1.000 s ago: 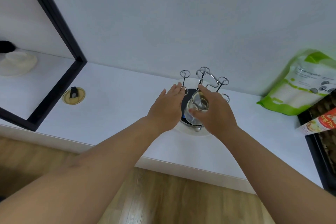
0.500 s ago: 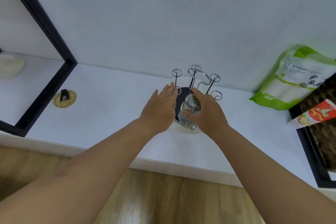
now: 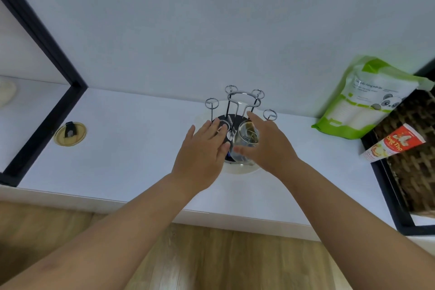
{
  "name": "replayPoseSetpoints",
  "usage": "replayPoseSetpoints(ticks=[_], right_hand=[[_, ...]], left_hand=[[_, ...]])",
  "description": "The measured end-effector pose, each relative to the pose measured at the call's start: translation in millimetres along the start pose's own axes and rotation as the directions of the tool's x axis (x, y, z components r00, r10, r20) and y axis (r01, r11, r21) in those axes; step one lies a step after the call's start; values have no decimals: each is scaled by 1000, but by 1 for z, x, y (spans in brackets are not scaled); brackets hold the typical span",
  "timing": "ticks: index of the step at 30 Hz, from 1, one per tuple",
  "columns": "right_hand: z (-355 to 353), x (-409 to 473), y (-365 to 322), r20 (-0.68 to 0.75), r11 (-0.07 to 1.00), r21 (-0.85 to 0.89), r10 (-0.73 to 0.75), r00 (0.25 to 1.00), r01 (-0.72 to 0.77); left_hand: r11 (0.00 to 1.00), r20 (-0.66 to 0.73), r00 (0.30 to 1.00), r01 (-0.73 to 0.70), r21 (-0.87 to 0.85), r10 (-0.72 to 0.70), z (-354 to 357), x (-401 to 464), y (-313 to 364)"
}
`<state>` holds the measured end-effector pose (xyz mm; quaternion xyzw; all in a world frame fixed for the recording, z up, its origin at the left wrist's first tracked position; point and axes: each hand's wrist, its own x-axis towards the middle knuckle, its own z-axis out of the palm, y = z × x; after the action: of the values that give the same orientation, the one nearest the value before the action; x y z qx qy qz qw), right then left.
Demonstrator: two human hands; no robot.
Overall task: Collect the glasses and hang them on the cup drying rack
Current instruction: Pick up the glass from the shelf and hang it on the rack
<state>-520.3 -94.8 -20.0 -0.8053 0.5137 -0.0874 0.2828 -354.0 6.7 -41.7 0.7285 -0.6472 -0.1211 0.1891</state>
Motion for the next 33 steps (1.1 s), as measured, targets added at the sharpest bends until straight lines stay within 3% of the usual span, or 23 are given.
replayPoseSetpoints(ticks=[10, 14, 19, 33], right_hand=[[-22, -2, 23, -7, 997, -41, 61, 998, -61], [-24, 0, 29, -37, 996, -46, 70, 997, -71], [-21, -5, 24, -144, 994, -112, -20, 989, 3], [-19, -5, 20, -79, 987, -159, -22, 997, 9]], left_hand=[[981, -112, 980, -176, -79, 166, -12, 4, -4], [991, -149, 987, -82, -108, 65, -25, 22, -15], [998, -29, 1000, -3, -67, 1, -24, 30, -20], [998, -2, 1000, -16, 53, 16, -10, 24, -26]])
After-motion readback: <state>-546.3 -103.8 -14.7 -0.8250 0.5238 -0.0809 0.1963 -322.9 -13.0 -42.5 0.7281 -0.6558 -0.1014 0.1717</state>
